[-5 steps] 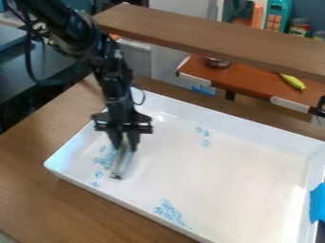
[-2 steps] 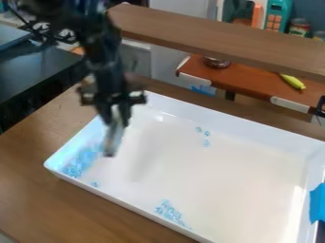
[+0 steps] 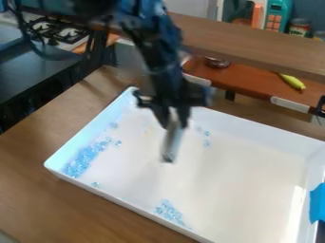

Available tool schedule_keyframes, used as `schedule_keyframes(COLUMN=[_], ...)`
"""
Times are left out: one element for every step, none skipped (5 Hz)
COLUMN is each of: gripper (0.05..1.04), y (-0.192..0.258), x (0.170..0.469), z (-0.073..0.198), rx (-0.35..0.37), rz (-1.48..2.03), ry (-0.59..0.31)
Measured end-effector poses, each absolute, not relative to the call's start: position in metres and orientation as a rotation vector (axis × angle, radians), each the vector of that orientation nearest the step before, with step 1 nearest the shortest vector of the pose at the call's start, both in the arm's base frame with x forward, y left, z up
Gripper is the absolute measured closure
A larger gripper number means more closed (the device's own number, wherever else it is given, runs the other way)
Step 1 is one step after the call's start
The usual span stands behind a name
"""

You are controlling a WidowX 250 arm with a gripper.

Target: Sweep into pile

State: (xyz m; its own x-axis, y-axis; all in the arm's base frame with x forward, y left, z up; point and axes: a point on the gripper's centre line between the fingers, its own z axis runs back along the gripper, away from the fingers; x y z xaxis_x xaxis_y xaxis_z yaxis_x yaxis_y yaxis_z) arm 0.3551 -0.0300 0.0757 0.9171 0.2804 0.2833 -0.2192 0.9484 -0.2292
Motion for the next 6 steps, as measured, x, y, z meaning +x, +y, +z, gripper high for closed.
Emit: schedule_keyframes(gripper=[0.727, 0.727, 0.727, 0.727, 0.727, 0.727], y=[-0.076, -0.108, -0.115, -0.110, -0.102, -0.083], x=[0.347, 0.346, 0.342, 0.348, 0.335, 0.326], z=[0.050, 0.037, 0.023, 0.022, 0.007, -0.005], rx=[-0.228, -0.236, -0.220, -0.198, -0.169, -0.154], rz=[0.199, 0.195, 0.202, 0.191, 0.163, 0.194], ry=[-0.240, -0.212, -0.183, -0.230, -0.216, -0.215])
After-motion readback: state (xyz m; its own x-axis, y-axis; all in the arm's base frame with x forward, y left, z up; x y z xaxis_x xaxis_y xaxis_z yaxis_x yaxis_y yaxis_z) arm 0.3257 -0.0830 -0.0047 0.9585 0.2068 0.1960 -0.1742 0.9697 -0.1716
